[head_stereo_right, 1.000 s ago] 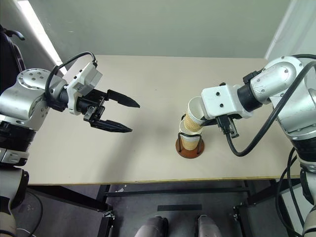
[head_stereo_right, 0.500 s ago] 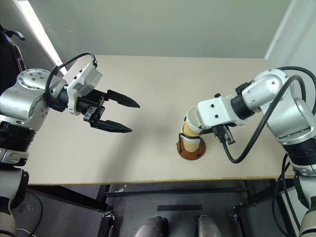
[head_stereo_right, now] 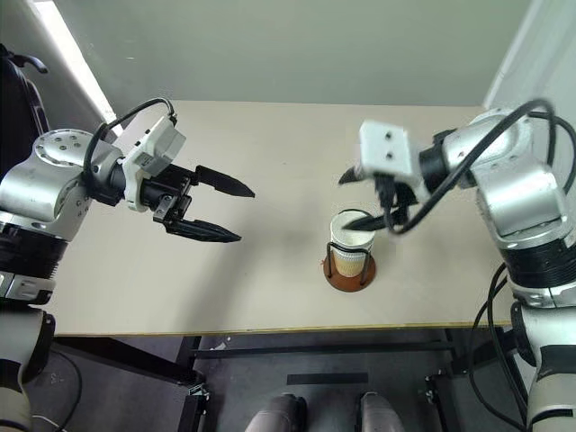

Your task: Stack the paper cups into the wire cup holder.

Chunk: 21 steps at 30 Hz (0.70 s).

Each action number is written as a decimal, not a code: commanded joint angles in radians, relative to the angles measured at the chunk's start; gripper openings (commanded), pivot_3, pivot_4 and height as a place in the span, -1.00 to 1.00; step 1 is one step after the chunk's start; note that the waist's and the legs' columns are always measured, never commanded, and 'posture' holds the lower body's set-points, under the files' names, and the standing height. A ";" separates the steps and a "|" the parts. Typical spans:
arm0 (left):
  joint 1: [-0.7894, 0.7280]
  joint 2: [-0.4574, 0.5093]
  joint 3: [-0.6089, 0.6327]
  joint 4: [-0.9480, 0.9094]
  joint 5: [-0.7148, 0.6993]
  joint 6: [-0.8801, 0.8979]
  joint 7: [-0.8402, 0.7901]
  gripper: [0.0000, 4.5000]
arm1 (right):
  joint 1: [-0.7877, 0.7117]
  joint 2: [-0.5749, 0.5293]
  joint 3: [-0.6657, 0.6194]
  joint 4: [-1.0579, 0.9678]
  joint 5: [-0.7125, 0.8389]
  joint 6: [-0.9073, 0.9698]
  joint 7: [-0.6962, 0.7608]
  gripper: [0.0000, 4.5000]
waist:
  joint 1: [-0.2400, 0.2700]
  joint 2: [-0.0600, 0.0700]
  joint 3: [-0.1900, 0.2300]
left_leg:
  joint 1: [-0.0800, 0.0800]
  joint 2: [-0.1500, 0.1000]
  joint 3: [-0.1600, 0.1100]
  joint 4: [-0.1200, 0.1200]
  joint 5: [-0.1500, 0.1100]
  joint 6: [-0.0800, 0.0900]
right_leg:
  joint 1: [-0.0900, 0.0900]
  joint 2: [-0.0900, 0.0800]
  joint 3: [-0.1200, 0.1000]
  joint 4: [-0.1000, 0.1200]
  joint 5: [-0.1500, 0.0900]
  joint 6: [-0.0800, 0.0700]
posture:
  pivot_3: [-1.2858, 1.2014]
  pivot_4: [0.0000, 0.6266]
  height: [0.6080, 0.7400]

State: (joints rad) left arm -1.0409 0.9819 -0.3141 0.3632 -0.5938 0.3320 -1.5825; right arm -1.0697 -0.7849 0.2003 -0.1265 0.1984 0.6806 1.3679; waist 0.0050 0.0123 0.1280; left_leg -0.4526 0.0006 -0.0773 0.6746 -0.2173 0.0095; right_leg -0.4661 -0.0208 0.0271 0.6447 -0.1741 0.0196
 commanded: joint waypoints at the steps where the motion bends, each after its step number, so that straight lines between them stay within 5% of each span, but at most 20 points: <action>1: -0.015 -0.047 0.106 0.014 -0.004 0.060 0.034 1.00 | 0.034 -0.002 -0.146 0.033 0.090 0.122 -0.083 0.70 | 0.003 0.000 0.000 | 0.000 0.000 0.000 0.000 0.000 0.000 | 0.000 0.000 0.000 0.000 0.000 0.000 | 0.03 -0.52 1.00; 10: 0.026 -0.152 0.277 -0.003 0.015 0.159 0.239 1.00 | 0.186 0.081 -0.323 0.189 0.159 0.177 -0.330 0.70 | 0.002 0.000 0.000 | 0.005 0.000 0.001 0.001 0.002 -0.001 | 0.004 0.000 0.000 0.000 0.004 0.007 | 0.03 -0.52 1.00; 21: 0.168 -0.244 0.368 -0.084 0.055 0.181 0.455 1.00 | 0.188 0.211 -0.610 0.448 0.224 -0.026 -0.683 0.70 | 0.005 0.000 0.000 | 0.009 0.000 0.001 0.000 0.001 0.001 | 0.008 0.000 0.001 0.000 0.004 0.008 | 0.03 -0.52 1.00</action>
State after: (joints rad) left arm -0.8670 0.7412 0.0160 0.3200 -0.5428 0.5129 -1.1574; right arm -0.8564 -0.5686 -0.3529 0.3262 0.3938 0.6954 0.7249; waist 0.0104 0.0128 0.1282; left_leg -0.4439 0.0002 -0.0764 0.6745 -0.2161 0.0102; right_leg -0.4584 -0.0210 0.0281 0.6443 -0.1696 0.0272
